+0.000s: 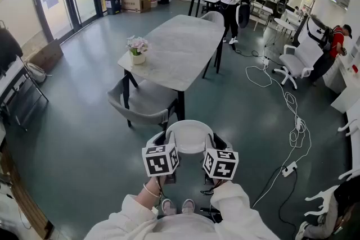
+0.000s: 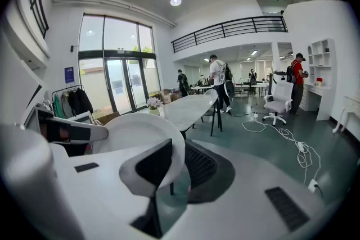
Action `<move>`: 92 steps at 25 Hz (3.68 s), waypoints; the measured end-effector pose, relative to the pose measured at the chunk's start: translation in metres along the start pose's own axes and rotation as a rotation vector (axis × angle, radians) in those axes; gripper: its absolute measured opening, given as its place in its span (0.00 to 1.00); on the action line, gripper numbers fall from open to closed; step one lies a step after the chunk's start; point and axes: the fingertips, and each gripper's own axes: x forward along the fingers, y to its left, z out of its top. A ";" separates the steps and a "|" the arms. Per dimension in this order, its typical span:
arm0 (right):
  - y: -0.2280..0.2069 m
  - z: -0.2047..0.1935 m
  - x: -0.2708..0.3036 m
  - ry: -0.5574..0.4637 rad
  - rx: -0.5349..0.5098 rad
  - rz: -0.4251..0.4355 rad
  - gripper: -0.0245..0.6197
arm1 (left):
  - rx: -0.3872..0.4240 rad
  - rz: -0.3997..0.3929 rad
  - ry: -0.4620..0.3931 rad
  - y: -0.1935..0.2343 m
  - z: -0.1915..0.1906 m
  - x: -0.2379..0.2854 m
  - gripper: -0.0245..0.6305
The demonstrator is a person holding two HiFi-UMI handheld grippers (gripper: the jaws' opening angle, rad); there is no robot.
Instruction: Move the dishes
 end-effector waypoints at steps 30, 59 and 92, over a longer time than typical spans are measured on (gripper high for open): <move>0.017 -0.020 0.032 0.154 0.033 -0.076 0.23 | -0.011 -0.064 0.210 0.039 -0.026 0.037 0.15; -0.138 0.088 0.167 0.093 0.099 -0.006 0.23 | 0.043 -0.012 0.149 -0.056 0.072 0.221 0.15; -0.249 0.138 0.264 0.099 0.131 0.013 0.22 | 0.024 -0.013 0.169 -0.112 0.104 0.365 0.15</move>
